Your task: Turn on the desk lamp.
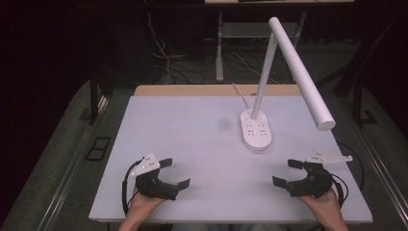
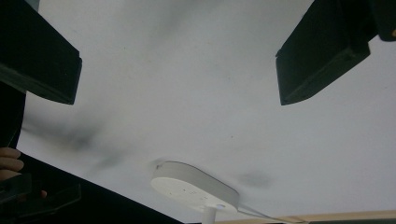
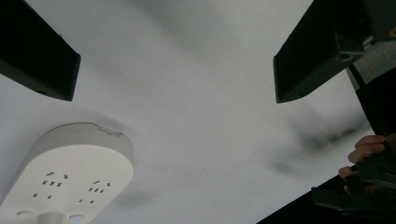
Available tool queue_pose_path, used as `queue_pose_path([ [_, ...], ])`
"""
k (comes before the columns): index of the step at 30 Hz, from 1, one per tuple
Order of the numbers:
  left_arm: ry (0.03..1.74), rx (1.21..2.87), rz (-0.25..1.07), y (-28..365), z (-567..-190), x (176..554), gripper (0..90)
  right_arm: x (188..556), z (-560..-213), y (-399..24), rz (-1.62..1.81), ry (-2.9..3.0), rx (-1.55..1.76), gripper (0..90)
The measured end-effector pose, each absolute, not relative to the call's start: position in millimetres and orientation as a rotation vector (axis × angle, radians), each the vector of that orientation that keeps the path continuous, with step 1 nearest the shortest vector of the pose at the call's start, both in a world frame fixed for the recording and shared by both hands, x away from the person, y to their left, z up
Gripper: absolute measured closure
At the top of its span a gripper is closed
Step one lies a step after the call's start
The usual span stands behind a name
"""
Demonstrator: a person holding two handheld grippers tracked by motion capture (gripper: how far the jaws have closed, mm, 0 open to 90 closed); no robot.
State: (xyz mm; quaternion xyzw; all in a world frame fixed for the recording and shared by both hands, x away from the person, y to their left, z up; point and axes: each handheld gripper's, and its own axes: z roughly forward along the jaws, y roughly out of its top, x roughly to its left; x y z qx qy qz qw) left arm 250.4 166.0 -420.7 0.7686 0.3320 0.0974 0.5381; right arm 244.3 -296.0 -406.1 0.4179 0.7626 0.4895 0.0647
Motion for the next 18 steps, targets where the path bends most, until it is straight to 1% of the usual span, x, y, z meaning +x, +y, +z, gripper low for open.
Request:
queue_pose_path([
  [18, 0.785, 1.836, 0.228, 164.2, -421.2, 252.1, 0.0, 242.1, -408.6, -297.0, 1.474, 2.328, 1.282, 0.5],
])
